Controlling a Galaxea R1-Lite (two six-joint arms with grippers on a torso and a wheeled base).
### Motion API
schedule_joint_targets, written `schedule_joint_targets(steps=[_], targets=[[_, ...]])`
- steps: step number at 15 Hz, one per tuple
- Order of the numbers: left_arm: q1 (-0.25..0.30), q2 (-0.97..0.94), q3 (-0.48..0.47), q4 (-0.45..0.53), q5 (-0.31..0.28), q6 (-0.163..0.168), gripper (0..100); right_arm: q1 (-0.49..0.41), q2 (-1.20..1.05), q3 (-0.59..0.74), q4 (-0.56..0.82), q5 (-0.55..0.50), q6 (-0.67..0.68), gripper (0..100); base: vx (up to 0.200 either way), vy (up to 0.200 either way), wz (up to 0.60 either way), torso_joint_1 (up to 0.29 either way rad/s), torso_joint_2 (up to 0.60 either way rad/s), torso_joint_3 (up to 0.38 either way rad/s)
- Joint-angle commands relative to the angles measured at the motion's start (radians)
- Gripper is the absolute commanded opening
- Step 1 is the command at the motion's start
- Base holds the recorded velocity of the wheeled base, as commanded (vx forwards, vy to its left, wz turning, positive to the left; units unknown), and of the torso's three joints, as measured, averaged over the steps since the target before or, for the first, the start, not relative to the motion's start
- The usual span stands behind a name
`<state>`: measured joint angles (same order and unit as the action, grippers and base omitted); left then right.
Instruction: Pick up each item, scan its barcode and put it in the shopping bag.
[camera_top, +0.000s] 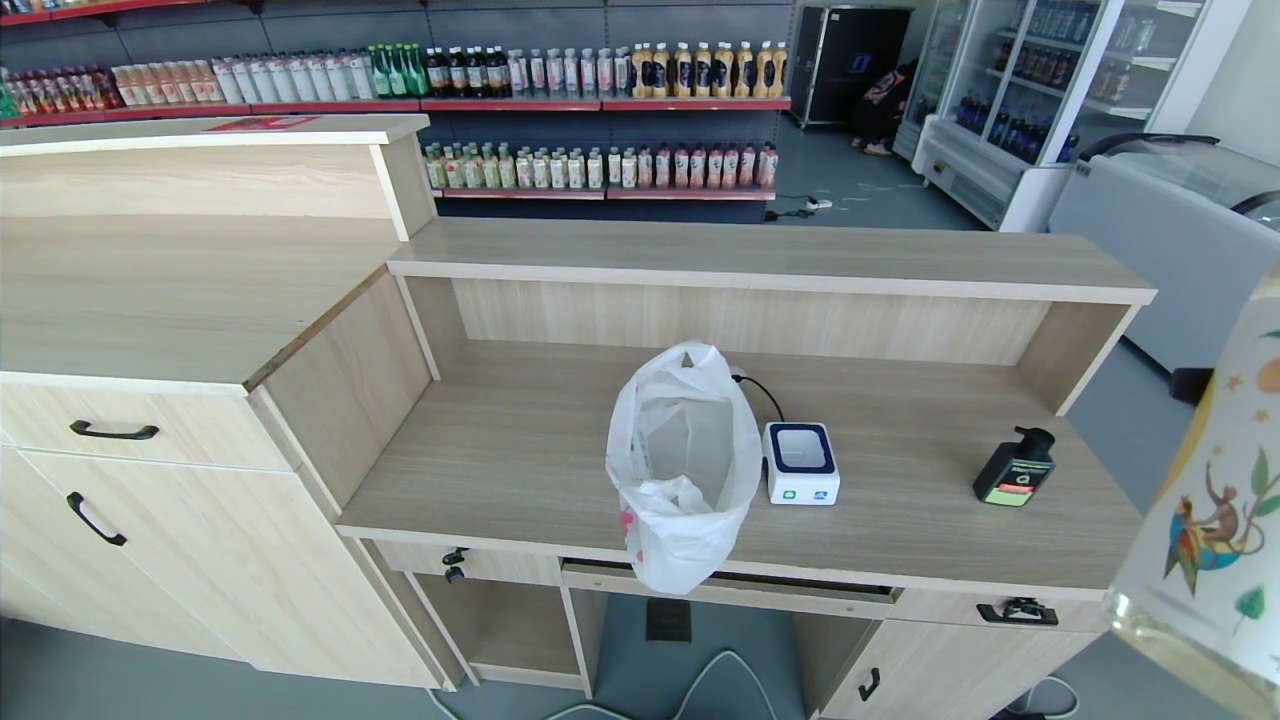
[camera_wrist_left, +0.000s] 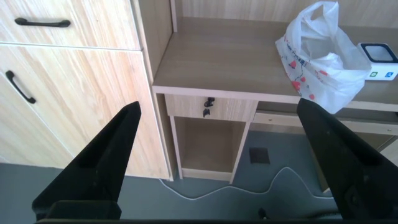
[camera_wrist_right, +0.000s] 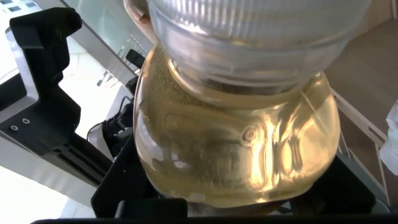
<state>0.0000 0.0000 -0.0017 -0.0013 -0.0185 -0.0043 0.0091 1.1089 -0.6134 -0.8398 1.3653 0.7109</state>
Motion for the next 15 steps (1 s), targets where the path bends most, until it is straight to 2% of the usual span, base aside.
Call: schedule_joint_targets(steps=[1,4,5,7,9,10,11,14,15], targets=[[0.0,0.0,0.0,0.0,0.0,0.0,100,-0.001,0.032,0.003,0.001,-0.034,-0.028,0,0.0,0.0,0.0,0.0,0.0,0.0],[0.0,0.0,0.0,0.0,0.0,0.0,100,0.0,0.12,0.029,0.001,-0.219,-0.257,0,0.0,0.0,0.0,0.0,0.0,0.0],[0.0,0.0,0.0,0.0,0.0,0.0,100,0.005,0.154,0.041,0.005,-0.333,-0.352,0,0.0,0.0,0.0,0.0,0.0,0.0],[0.0,0.0,0.0,0.0,0.0,0.0,100,-0.003,0.284,0.043,0.001,-0.643,-0.588,0,0.0,0.0,0.0,0.0,0.0,0.0],[0.0,0.0,0.0,0.0,0.0,0.0,100,-0.047,0.405,0.041,-0.041,-0.838,-0.777,0,0.0,0.0,0.0,0.0,0.0,0.0],[0.0,0.0,0.0,0.0,0.0,0.0,100,-0.069,0.437,0.052,-0.096,-0.836,-0.806,0,0.0,0.0,0.0,0.0,0.0,0.0],[0.0,0.0,0.0,0.0,0.0,0.0,100,-0.081,0.489,0.069,-0.162,-0.841,-0.896,0,0.0,0.0,0.0,0.0,0.0,0.0],[0.0,0.0,0.0,0.0,0.0,0.0,100,-0.173,0.539,0.081,-0.15,-0.848,-1.211,0,0.0,0.0,0.0,0.0,0.0,0.0],[0.0,0.002,0.0,0.0,0.0,0.0,100,-0.178,0.543,0.08,-0.153,-0.848,-1.246,0,0.0,0.0,0.0,0.0,0.0,0.0]])
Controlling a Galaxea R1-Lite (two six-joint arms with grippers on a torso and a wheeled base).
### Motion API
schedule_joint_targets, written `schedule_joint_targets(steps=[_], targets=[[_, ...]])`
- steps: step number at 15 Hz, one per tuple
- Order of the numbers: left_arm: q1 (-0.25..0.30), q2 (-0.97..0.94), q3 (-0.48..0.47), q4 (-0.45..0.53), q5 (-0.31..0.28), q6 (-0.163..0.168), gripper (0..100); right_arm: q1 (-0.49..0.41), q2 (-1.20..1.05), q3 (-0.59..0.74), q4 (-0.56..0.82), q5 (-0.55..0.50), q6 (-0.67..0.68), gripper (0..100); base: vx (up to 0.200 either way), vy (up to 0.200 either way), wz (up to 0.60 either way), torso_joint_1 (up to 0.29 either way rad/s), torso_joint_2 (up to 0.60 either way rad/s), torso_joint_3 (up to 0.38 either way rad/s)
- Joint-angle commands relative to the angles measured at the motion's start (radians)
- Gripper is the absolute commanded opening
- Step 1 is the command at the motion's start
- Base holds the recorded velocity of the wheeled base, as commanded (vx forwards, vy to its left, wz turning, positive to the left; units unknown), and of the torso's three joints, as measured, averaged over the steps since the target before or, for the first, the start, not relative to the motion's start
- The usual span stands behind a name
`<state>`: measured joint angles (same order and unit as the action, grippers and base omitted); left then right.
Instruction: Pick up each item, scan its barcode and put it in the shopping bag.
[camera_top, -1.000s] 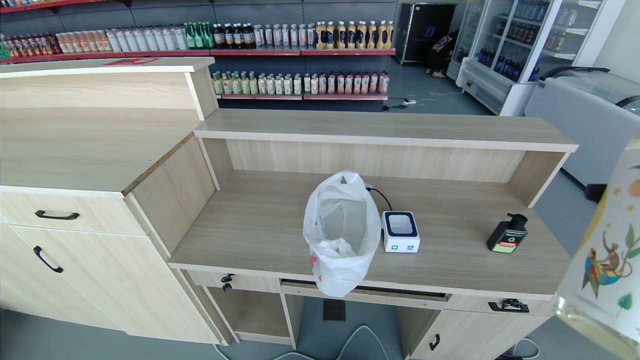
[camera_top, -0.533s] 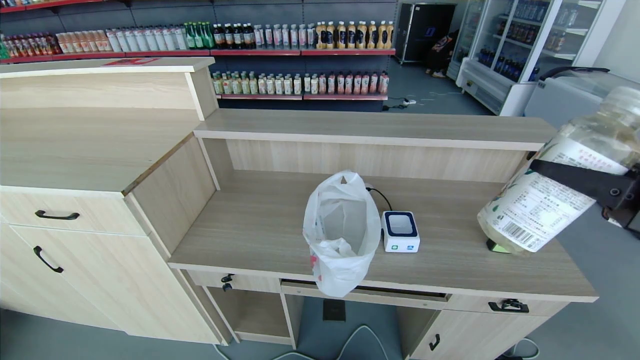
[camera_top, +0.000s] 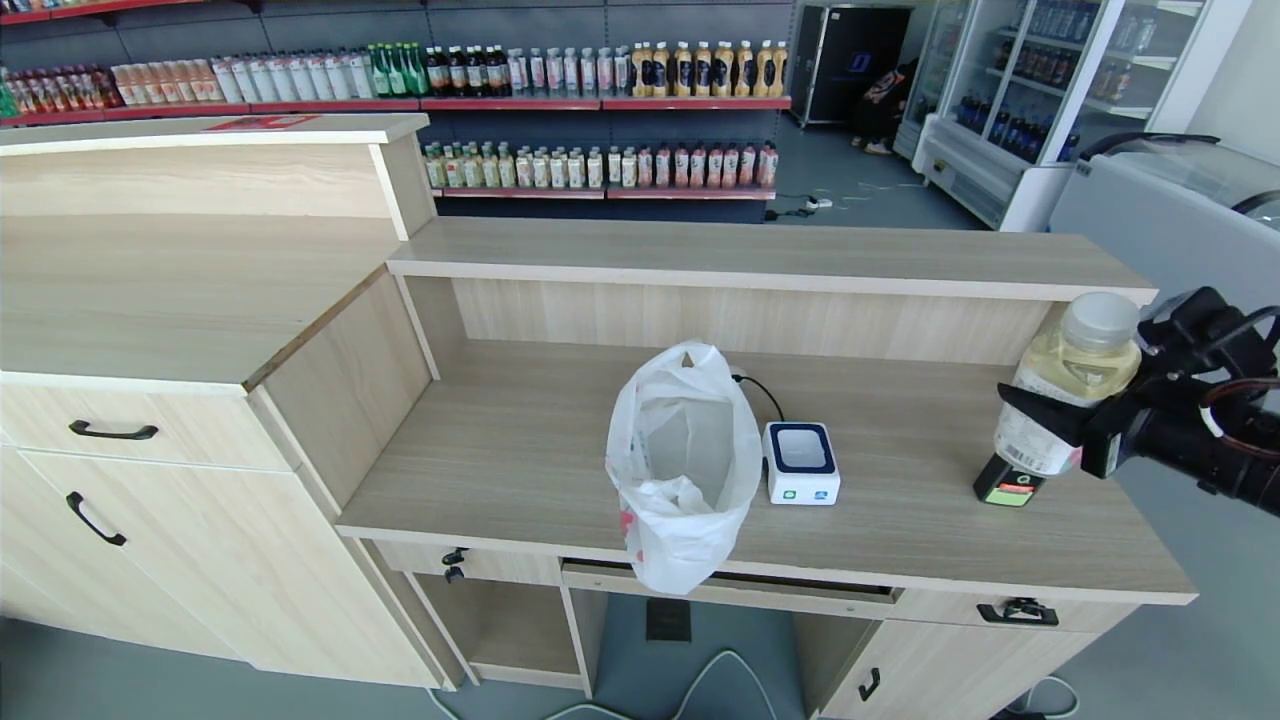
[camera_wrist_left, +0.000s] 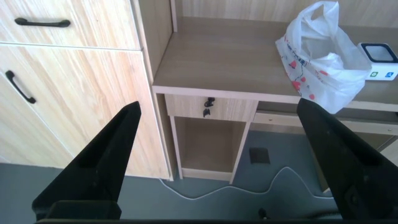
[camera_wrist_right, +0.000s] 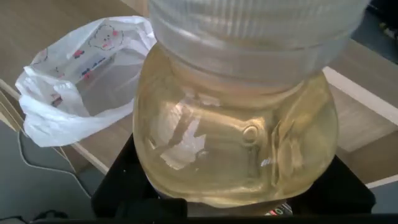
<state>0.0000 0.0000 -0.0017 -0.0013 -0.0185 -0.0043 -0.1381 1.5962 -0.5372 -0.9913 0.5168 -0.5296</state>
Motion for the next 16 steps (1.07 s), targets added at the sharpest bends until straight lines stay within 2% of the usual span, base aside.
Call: schedule_joint_targets(steps=[1,5,7,10,14,16], targets=[[0.0,0.0,0.0,0.0,0.0,0.0,100,-0.046,0.071,0.002,-0.018,0.0,-0.067,0,0.0,0.0,0.0,0.0,0.0,0.0],[0.0,0.0,0.0,0.0,0.0,0.0,100,-0.08,0.131,0.0,-0.129,0.0,-0.19,0,0.0,0.0,0.0,0.0,0.0,0.0],[0.0,0.002,0.0,0.0,0.0,0.0,100,-0.124,0.154,-0.006,-0.159,0.009,-0.276,0,0.0,0.0,0.0,0.0,0.0,0.0],[0.0,0.0,0.0,0.0,0.0,0.0,100,-0.136,0.171,-0.024,-0.164,0.04,-0.368,0,0.0,0.0,0.6,0.002,0.0,0.002],[0.0,0.0,0.0,0.0,0.0,0.0,100,-0.129,0.263,-0.073,-0.248,0.06,-0.468,0,0.0,0.0,0.6,0.007,0.0,0.004],[0.0,0.0,0.0,0.0,0.0,0.0,100,-0.123,0.361,-0.116,-0.296,0.126,-0.494,0,0.0,0.0,0.0,0.0,0.0,0.0]])
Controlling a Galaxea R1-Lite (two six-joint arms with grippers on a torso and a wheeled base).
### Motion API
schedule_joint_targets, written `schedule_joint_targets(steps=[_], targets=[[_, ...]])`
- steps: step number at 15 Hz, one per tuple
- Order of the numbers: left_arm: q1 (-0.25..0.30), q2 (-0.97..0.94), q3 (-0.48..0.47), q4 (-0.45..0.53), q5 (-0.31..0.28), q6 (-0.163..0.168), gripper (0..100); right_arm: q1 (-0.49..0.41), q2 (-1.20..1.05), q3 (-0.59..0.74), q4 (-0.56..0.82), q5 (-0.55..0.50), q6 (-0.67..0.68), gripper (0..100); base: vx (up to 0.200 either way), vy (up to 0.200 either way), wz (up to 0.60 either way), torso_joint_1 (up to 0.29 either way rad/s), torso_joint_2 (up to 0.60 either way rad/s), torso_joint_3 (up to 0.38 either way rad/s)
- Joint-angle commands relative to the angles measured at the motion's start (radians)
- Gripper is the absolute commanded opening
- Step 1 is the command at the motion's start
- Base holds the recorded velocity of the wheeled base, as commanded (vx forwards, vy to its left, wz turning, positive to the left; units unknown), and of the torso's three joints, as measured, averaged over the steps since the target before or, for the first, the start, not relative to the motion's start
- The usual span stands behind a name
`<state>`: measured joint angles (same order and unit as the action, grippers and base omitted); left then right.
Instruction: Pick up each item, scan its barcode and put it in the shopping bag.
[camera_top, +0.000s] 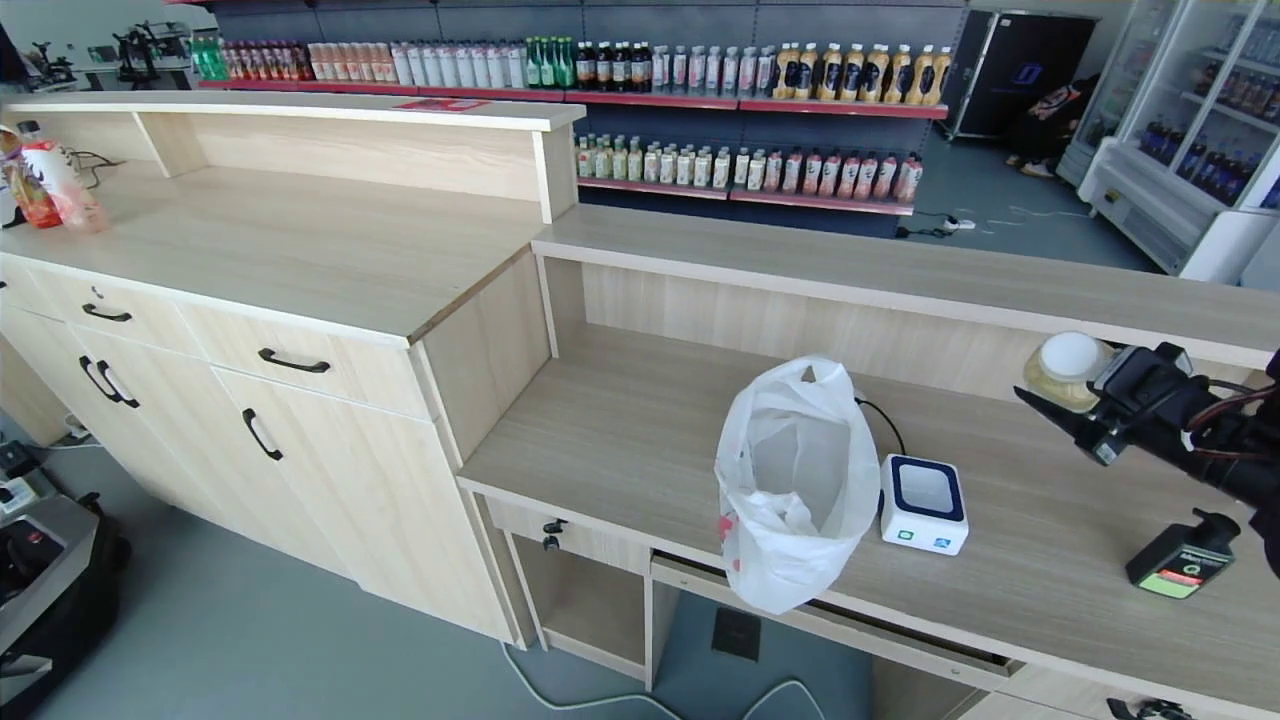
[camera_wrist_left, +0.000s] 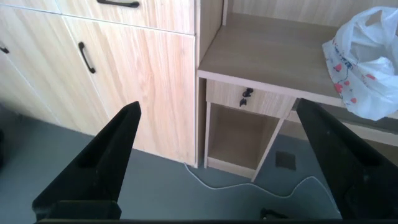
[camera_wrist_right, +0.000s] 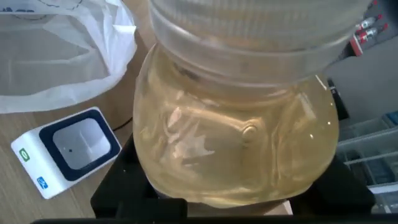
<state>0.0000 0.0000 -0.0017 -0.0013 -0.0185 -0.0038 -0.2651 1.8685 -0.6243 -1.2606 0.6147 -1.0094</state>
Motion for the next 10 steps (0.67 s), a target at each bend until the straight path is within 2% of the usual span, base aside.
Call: schedule_joint_targets(steps=[1,5,10], targets=[[0.0,0.0,0.0,0.0,0.0,-0.001,100,0.004,0.133,-0.038,-0.059,0.05,-0.029,0,0.0,0.0,0.0,0.0,0.0,0.0],[0.0,0.0,0.0,0.0,0.0,-0.001,100,0.004,0.238,-0.127,-0.085,0.071,-0.061,0,0.0,0.0,0.0,0.0,0.0,0.0],[0.0,0.0,0.0,0.0,0.0,-0.001,100,0.0,0.313,-0.124,-0.088,0.071,-0.118,0,0.0,0.0,0.0,0.0,0.0,0.0]])
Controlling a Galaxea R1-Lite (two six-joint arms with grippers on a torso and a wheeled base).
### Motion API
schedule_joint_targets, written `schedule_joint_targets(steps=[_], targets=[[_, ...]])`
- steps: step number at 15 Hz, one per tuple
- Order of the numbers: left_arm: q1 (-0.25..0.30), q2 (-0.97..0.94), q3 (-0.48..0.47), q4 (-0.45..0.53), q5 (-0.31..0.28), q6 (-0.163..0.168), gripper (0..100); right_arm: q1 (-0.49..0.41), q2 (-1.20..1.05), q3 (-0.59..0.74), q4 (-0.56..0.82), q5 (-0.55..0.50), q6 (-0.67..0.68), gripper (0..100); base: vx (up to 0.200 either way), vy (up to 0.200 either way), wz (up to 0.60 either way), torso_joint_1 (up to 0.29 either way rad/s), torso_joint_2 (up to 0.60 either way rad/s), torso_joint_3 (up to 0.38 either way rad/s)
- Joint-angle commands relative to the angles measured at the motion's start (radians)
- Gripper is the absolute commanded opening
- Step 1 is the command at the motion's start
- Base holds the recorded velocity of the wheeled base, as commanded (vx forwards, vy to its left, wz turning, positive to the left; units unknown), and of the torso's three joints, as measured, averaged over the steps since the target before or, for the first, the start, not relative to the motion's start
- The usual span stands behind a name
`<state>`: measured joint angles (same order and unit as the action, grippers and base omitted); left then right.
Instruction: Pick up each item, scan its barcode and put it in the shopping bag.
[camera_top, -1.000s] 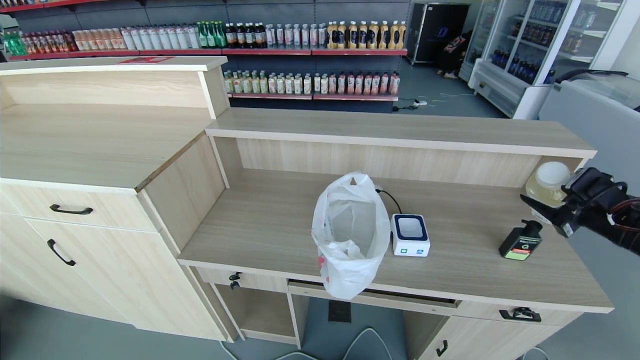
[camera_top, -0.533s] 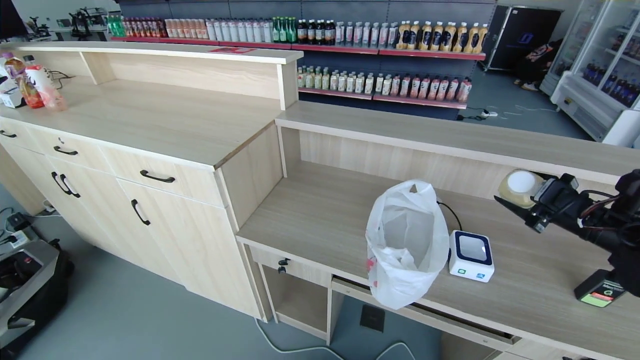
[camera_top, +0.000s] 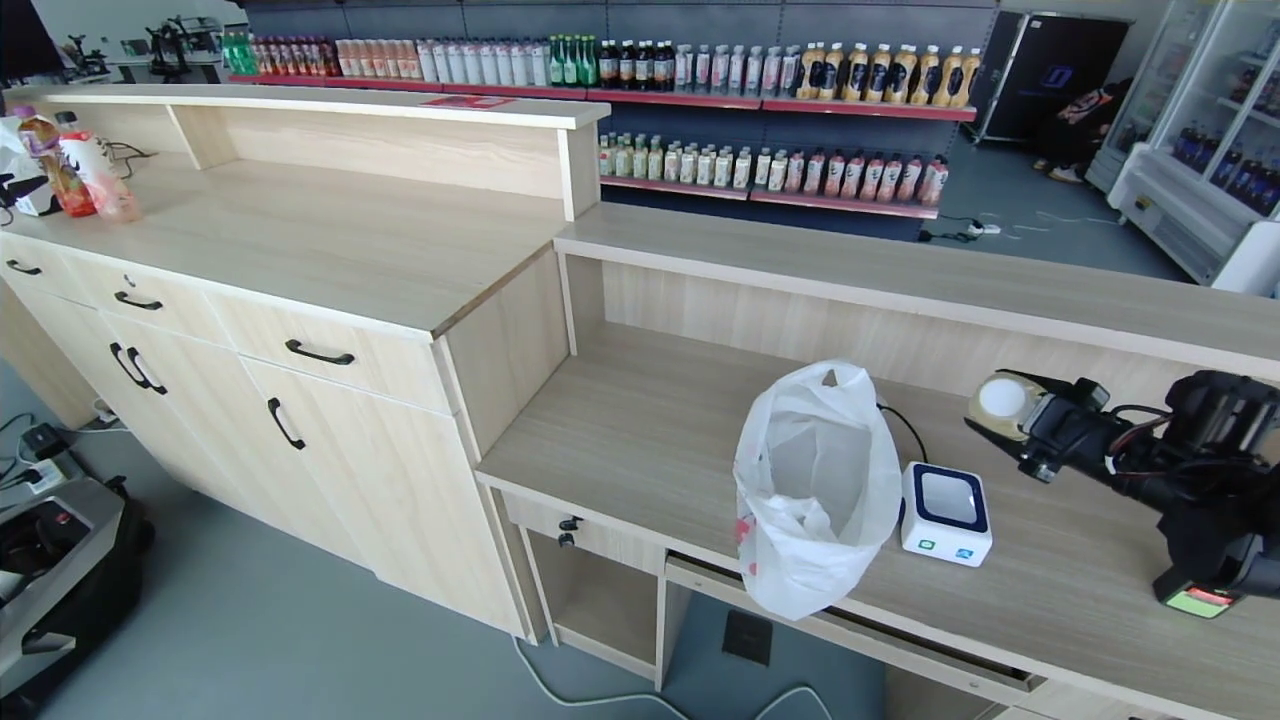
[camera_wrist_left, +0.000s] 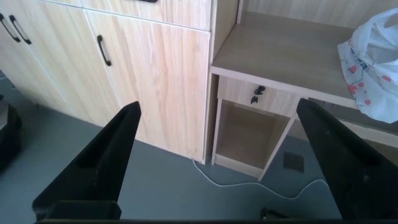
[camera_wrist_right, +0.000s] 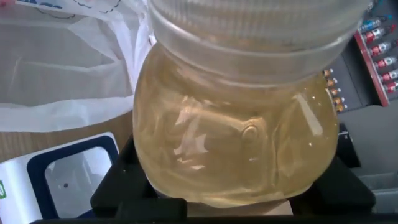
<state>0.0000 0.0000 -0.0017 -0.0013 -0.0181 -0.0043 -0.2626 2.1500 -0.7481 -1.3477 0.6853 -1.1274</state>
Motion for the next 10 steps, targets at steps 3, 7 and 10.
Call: schedule_joint_targets(steps=[3,7,10], targets=[[0.0,0.0,0.0,0.0,0.0,0.0,100,-0.003,0.077,-0.002,0.001,0.019,-0.026,0,0.0,0.0,0.0,0.0,0.0,0.0],[0.0,0.0,0.0,0.0,0.0,0.0,100,-0.001,0.117,-0.014,-0.001,0.057,-0.025,0,0.0,0.0,0.0,0.0,0.0,0.0],[0.0,0.0,0.0,0.0,0.0,0.0,100,-0.001,0.134,-0.017,-0.018,0.059,-0.025,0,0.0,0.0,0.0,0.0,0.0,0.0]])
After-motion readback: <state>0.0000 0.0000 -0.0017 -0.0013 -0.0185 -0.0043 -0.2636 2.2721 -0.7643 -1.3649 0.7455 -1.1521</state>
